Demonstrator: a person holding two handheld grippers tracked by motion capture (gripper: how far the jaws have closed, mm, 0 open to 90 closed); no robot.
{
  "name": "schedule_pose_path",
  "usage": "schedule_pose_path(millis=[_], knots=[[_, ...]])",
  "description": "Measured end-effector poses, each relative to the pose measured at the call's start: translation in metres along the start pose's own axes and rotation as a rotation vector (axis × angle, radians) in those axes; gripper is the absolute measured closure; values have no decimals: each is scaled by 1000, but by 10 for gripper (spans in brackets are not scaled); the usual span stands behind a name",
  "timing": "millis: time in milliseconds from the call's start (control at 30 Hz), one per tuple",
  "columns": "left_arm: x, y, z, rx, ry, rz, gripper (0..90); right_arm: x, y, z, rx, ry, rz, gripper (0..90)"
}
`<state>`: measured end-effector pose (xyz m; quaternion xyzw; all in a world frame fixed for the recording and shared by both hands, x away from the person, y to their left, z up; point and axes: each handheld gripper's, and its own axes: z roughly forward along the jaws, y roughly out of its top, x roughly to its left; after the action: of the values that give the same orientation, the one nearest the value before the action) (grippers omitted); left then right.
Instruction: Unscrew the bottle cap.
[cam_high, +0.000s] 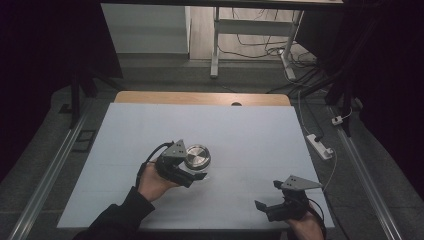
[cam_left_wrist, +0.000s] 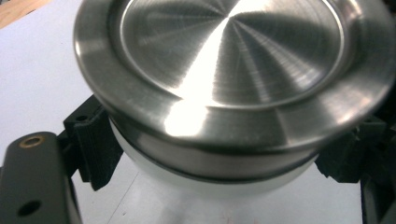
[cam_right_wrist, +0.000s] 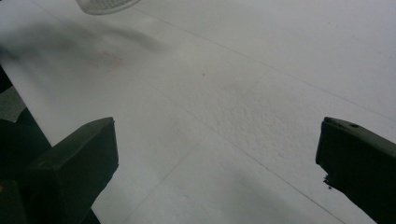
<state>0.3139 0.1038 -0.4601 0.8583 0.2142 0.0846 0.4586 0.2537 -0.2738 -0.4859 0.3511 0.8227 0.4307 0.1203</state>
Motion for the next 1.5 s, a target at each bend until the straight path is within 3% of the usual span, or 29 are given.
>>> schedule_pose_path(millis=[500,1067,1500], knots=[[-2,0,-3,-14,-4,7,153,17,29,6,-37,66,-84,0],[-2,0,-7,-23,2,8,153,32,81,28,-56,160,-129,0],[-1,-2,-7,-21,10,2,153,47,115,50,-40,155,-141,0]])
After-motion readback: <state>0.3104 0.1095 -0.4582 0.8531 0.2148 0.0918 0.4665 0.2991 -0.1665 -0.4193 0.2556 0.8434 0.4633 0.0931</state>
